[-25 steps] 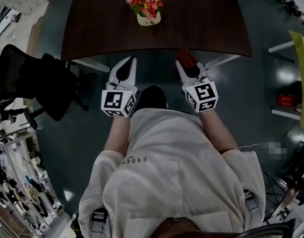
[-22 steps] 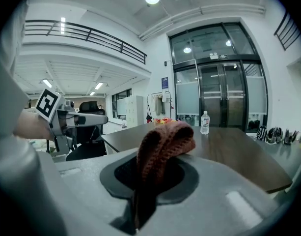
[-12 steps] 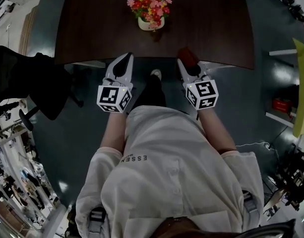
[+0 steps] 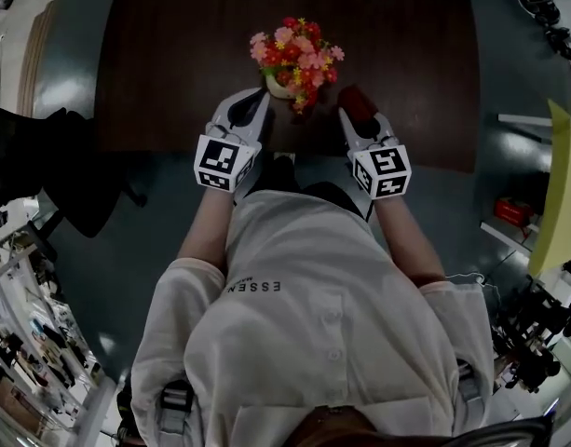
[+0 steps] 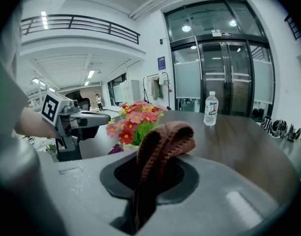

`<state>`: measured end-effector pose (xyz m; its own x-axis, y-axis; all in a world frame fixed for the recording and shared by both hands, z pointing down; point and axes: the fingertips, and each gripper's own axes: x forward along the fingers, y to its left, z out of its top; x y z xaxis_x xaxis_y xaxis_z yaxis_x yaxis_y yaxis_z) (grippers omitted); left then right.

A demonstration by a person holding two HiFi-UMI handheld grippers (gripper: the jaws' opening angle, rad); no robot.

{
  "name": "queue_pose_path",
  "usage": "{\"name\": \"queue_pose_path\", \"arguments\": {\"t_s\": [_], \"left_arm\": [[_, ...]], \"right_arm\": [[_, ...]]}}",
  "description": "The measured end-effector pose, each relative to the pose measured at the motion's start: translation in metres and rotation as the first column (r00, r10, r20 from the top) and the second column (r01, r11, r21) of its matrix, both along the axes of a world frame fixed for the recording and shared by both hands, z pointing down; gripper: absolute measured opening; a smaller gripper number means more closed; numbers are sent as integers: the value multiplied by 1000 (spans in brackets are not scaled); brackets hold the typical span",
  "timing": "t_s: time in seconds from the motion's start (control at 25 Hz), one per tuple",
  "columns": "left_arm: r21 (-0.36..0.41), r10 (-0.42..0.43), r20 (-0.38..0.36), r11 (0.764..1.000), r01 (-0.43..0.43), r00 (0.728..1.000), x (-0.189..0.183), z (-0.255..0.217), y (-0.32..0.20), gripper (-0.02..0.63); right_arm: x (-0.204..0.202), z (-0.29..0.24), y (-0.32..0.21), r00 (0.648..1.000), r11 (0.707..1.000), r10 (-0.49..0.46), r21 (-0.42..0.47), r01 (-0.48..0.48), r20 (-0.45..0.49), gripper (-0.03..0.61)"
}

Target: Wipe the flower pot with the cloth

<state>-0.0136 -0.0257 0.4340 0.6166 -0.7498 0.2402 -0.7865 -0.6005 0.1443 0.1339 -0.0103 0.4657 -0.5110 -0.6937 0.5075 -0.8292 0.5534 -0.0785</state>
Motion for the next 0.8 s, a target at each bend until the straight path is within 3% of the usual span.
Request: {"name": "queue_pose_path", "arguments": {"t_s": [0.44,0.64,0.8], "left_arm": [[-53,130,66,991,-126,989,19,54,-34,15],[-79,162,11,984,-161,987,26,56,-38,15],[-89,175,-57,980,-180,983,28,54,-37,15]], "right_arm": [[-30,46,-16,999,987,-24,-158,32,48,49],[-73,65,3,983,952,-156,-249,177,101,49],[-107,70,17,948,913,-293,-259,316,125,49]]}}
